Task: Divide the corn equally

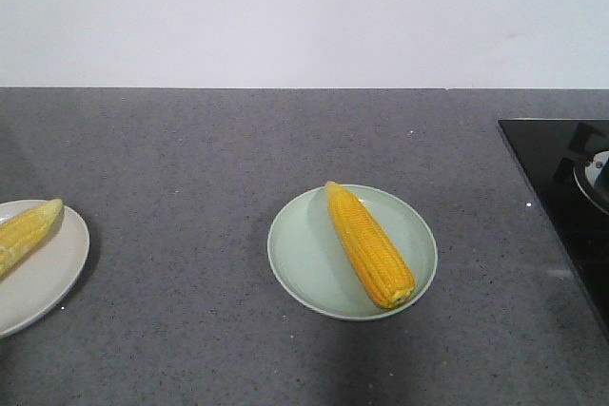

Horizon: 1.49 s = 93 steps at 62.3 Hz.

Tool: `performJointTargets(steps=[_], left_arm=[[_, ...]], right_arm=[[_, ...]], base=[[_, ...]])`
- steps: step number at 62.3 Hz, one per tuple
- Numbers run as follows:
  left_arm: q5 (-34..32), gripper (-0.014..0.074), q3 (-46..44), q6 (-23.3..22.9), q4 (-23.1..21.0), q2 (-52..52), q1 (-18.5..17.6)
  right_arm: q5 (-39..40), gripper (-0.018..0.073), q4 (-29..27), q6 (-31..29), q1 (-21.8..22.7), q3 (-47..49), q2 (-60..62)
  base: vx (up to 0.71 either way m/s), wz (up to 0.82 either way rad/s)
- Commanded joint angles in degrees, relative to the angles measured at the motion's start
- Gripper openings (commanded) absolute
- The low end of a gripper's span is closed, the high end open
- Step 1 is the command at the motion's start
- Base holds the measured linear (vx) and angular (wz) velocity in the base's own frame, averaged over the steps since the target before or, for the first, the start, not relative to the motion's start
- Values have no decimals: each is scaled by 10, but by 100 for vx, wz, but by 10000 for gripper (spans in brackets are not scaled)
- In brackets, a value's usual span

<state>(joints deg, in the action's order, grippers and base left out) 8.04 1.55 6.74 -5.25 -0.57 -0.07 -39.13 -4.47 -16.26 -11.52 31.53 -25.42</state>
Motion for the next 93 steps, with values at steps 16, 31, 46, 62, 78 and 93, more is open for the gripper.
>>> performJointTargets(steps=[16, 31, 46, 62, 78, 93], left_arm=[[-41, -7, 2, -7, -1, -10, 0], [-41, -7, 2, -7, -1, -10, 0], [-41, -7, 2, -7, -1, -10, 0], [-41, -7, 2, -6, -1, -9, 0], [-41, -7, 2, -6, -1, -9, 0], [-41, -7, 2, -6, -1, -9, 0]], right_arm=[[42, -4, 0, -1, 2, 15, -1], [127, -4, 1, -4, 5, -78, 70], [197, -4, -2, 46, 83, -205, 201], [235, -4, 0, 58, 130, -266, 264], [384, -4, -1, 96, 127, -340, 264], [391, -4, 3, 102, 127, -338, 264]], base=[[0, 0], [0, 0], [0, 0], [0, 0], [0, 0], [0, 0]])
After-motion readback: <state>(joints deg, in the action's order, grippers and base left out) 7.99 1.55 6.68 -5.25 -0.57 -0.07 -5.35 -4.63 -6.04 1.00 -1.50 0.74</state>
